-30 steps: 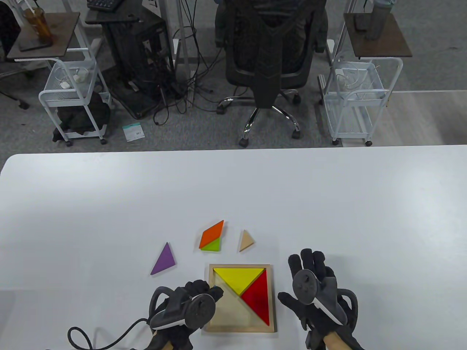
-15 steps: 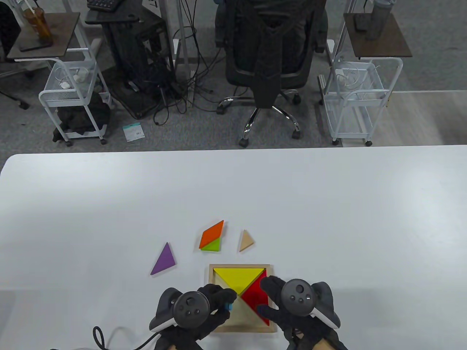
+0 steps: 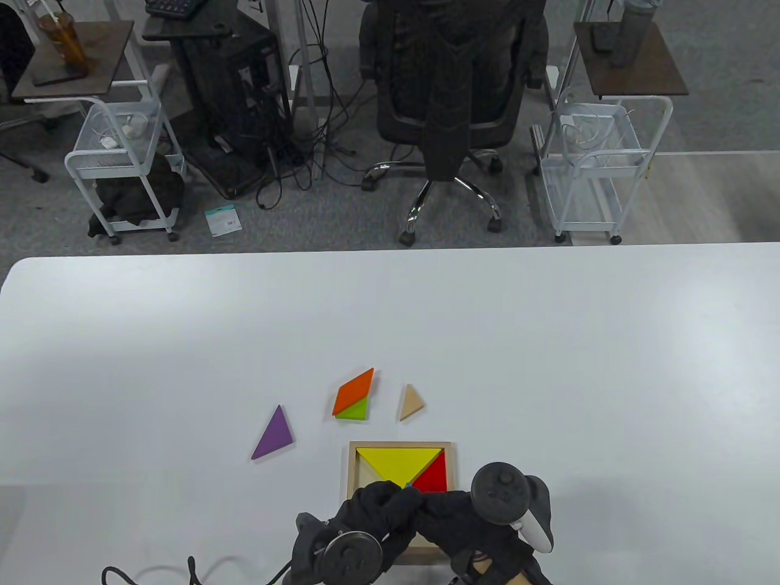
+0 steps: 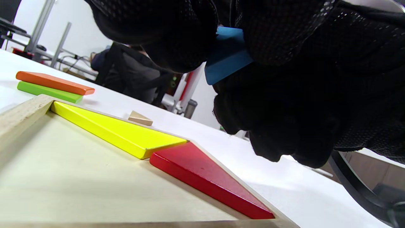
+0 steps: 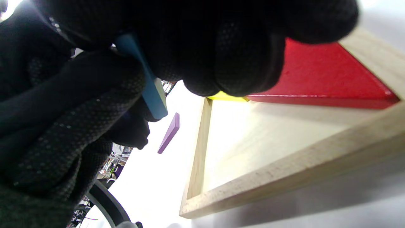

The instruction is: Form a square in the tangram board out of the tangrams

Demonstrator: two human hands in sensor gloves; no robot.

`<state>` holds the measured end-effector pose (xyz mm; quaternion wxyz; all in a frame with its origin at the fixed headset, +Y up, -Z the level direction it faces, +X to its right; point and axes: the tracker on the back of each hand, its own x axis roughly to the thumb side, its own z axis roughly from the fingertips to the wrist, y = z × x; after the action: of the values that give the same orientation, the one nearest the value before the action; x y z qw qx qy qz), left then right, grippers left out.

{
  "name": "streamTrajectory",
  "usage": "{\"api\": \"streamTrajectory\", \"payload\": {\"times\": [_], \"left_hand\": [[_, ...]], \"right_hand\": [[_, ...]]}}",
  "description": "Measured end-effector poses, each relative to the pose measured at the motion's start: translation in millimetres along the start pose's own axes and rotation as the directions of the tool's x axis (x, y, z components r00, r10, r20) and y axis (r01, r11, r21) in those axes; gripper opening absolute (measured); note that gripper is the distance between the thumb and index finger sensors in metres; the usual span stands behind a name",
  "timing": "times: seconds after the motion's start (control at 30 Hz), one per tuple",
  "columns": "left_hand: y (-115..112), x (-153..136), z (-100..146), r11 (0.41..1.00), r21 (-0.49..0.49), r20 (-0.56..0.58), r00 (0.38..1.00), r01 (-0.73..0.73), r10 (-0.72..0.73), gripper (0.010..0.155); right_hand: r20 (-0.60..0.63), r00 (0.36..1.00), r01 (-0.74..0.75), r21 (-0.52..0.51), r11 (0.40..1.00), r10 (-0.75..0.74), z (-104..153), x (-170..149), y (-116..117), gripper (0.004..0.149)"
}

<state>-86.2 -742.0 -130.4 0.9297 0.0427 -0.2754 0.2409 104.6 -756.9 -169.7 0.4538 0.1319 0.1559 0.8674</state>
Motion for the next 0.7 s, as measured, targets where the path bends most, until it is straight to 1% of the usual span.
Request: {"api": "streamTrajectory", "payload": {"times": [0.1,0.17,0.2,0.23,0.3,0.33,0.37,0.43,0.47,0.53,0.6,0.63,0.7], "left_hand": [[-3.5,0.6,-0.3,1.0,-0.018,-0.008,1.0,0.0,0.0,0.055],[-1.7,-1.4,-0.3,1.0,-0.027,-0.002,1.0,-0.013,0.013,0.06],[1.1,-3.9,-0.2,0.998,-0.032,0.004,0.999,-0.048,0.048,0.063],[3.5,-6.3,0.3,0.997,-0.033,-0.004,0.997,-0.076,0.076,0.065],[11.2,-16.2,2.2,0.992,0.005,-0.026,0.991,-0.128,0.128,0.07],[15.1,-23.2,2.4,0.987,0.024,-0.032,0.986,-0.162,0.162,0.07],[17.2,-29.8,1.8,0.974,0.012,-0.036,0.974,-0.225,0.225,0.069],[15.2,-36.2,-0.1,0.941,-0.064,-0.049,0.942,-0.334,0.331,0.066],[12.1,-37.8,-0.6,0.919,-0.088,-0.074,0.922,-0.385,0.379,0.065],[6.5,-38.5,-2.7,0.899,-0.127,-0.095,0.907,-0.42,0.411,0.061],[2.9,-37.8,-4.9,0.893,-0.165,-0.105,0.908,-0.419,0.407,0.055],[1.9,-37.4,-5.6,0.893,-0.174,-0.105,0.909,-0.416,0.403,0.052],[2.2,-37.6,-6.0,0.901,-0.156,-0.115,0.913,-0.406,0.391,0.047]], "right_hand": [[-0.003,0.999,-0.042,-0.009,0.999,0.042,0.3,0.3,-0.5,0.052],[-0.009,0.997,-0.075,-0.029,0.997,0.075,1.0,1.1,-2.1,0.05],[-0.003,0.996,-0.094,-0.034,0.995,0.094,1.2,2.0,-4.2,0.049],[0.01,0.995,-0.103,-0.025,0.994,0.103,1.2,2.7,-5.4,0.049],[0.051,0.992,-0.12,0.018,0.993,0.119,1.6,3.8,-7.1,0.049],[0.086,0.986,-0.146,0.065,0.987,0.14,1.3,3.4,-6.8,0.048],[0.109,0.981,-0.172,0.112,0.979,0.16,2.0,2.1,-4.8,0.048],[0.129,0.978,-0.184,0.149,0.972,0.166,1.1,2.1,-0.9,0.048],[0.139,0.976,-0.189,0.173,0.967,0.166,0.2,2.6,2.0,0.048],[0.149,0.974,-0.2,0.194,0.96,0.173,-0.7,3.8,6.0,0.048],[0.153,0.97,-0.216,0.197,0.956,0.188,-0.7,4.8,8.0,0.048],[0.153,0.97,-0.219,0.192,0.957,0.191,-0.6,5.0,7.9,0.048],[0.143,0.97,-0.221,0.17,0.96,0.198,-0.4,4.4,6.0,0.048]]}}
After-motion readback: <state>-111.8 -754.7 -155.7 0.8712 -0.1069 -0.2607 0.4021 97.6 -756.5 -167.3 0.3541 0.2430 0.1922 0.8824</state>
